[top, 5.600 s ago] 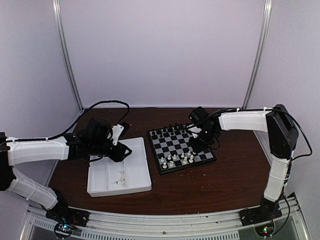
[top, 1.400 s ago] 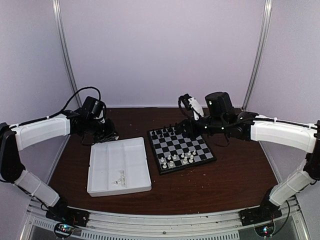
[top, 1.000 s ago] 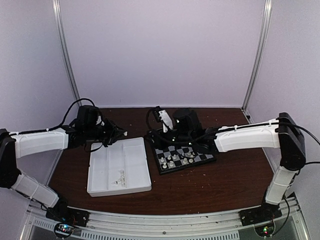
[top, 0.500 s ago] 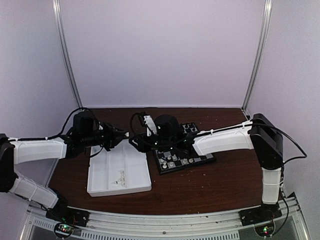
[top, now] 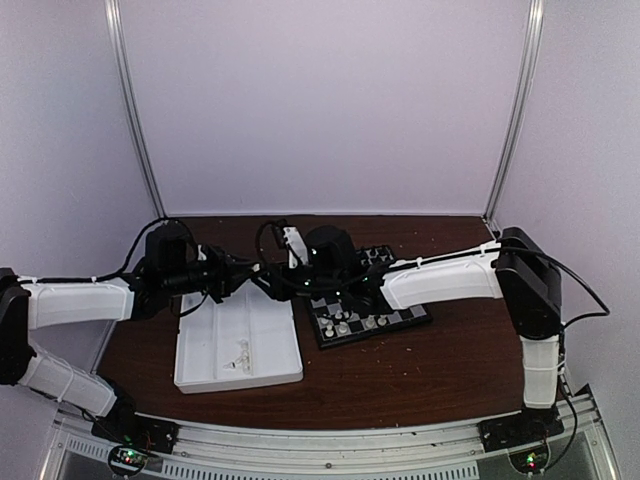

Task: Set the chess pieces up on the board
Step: Place the chess piece on the chessboard.

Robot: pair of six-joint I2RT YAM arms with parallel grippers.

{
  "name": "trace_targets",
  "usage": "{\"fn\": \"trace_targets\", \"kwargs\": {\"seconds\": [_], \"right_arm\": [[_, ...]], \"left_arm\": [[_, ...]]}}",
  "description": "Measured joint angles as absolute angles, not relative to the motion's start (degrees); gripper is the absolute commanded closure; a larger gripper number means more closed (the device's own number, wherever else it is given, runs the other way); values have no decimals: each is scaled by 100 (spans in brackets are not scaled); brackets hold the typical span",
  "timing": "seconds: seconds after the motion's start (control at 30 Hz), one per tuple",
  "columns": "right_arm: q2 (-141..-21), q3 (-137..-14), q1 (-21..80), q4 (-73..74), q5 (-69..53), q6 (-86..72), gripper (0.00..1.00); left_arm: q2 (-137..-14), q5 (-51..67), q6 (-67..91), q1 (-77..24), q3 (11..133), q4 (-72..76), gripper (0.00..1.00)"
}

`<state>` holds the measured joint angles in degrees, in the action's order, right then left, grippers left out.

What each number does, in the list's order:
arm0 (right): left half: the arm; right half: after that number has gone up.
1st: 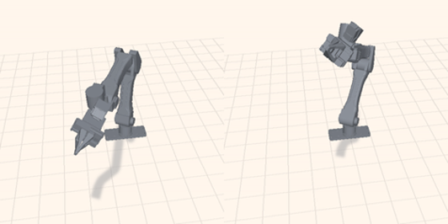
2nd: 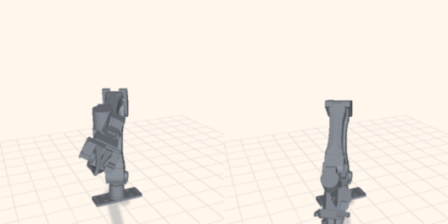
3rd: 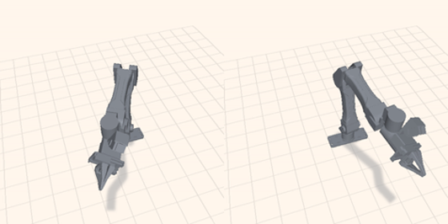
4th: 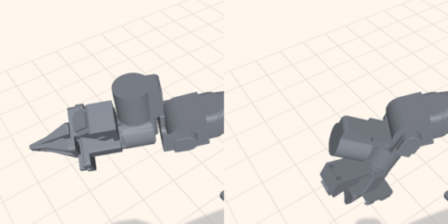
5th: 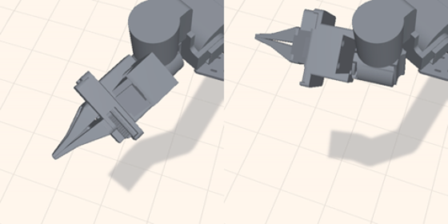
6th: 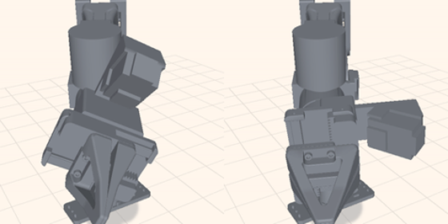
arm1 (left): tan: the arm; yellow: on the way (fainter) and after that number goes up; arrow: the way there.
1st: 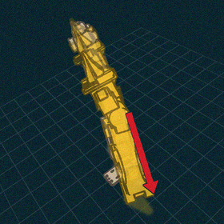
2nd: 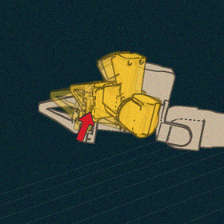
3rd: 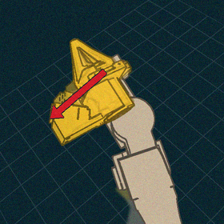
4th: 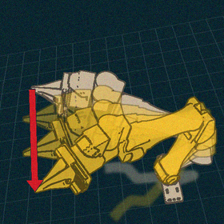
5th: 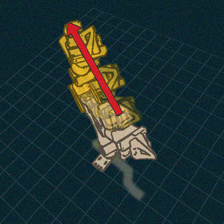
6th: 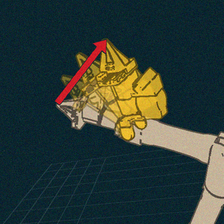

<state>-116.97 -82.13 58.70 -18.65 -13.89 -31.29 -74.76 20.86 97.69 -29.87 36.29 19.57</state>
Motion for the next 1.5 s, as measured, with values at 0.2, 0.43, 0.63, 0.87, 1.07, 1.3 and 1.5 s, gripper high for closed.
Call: {"fn": "trace_targets", "kwargs": {"seconds": [0.2,0.43,0.63,0.87,1.07,1.3,1.5], "right_arm": [[-11703,-8246,5859,-1865,-1387,-3192,74],[-11732,-8344,5848,-1872,-1382,-3249,75],[-11730,-8329,5854,-1946,-1389,-3291,75],[-11730,-8187,5852,-2128,-1387,-3284,72],[-11730,-8180,5852,-2152,-1387,-3288,72],[-11730,-8180,5852,-2167,-1382,-3308,79],[-11730,-8180,5852,-2169,-1385,-3356,87]], "left_arm": [[-7387,2084,9786,-3011,3594,1946,83],[-7188,1992,9786,-3098,3586,1857,83],[-6919,1820,9782,-3164,3479,1721,83],[-6875,1817,9782,-3190,3448,1651,82],[-6875,1817,9784,-3194,3437,1669,82],[-6875,1822,9786,-3199,3380,1691,82],[-6875,1824,9786,-3199,3345,1712,82]]}}
